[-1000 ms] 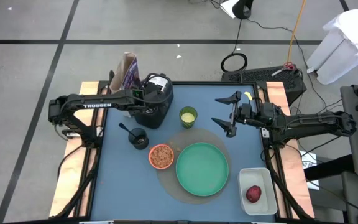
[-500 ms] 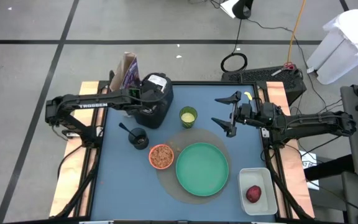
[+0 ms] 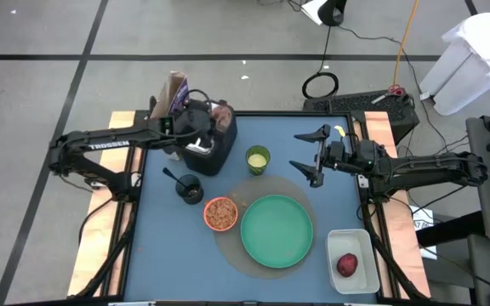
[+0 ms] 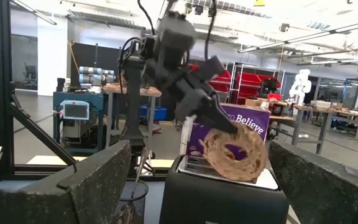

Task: Arrange a breakfast setting
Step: Put the bagel on the green plate

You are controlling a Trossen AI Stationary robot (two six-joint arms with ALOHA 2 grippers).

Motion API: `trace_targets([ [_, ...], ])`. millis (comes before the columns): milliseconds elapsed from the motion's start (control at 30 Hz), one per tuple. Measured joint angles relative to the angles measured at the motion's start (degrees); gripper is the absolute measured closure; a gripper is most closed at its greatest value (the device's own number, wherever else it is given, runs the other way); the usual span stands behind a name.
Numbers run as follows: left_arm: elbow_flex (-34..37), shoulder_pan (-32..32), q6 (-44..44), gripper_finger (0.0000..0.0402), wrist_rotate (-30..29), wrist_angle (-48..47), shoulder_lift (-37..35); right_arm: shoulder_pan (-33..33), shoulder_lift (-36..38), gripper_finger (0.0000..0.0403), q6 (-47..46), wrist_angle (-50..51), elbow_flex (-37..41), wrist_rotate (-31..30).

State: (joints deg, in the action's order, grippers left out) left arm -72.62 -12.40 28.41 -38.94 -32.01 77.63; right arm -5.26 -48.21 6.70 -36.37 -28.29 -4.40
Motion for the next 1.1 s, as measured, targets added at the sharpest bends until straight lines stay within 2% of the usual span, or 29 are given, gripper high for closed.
trace_targets([
  [200,0.0,1.4,-3.0,0.0309,1.9,8.9,-1.3,0.0,0.0,0.0028,0.0,0.0,0.0,0.0],
  [433,0.0,4.0,-3.2,0.0309,14.1,14.6,-1.2,0.0,0.0,0.0028,0.0,0.0,0.0,0.0],
  [567,0.0,6.8,-1.0,0.0309,18.3,14.3,-1.2,0.0,0.0,0.0028,0.0,0.0,0.0,0.0],
  [867,0.0,15.9,3.4,0.0309,20.2,14.0,0.6,0.0,0.0,0.0028,0.0,0.0,0.0,0.0],
  [1100,0.0,22.3,7.6,0.0309,20.1,17.4,5.4,0.0,0.0,0.0028,0.0,0.0,0.0,0.0],
])
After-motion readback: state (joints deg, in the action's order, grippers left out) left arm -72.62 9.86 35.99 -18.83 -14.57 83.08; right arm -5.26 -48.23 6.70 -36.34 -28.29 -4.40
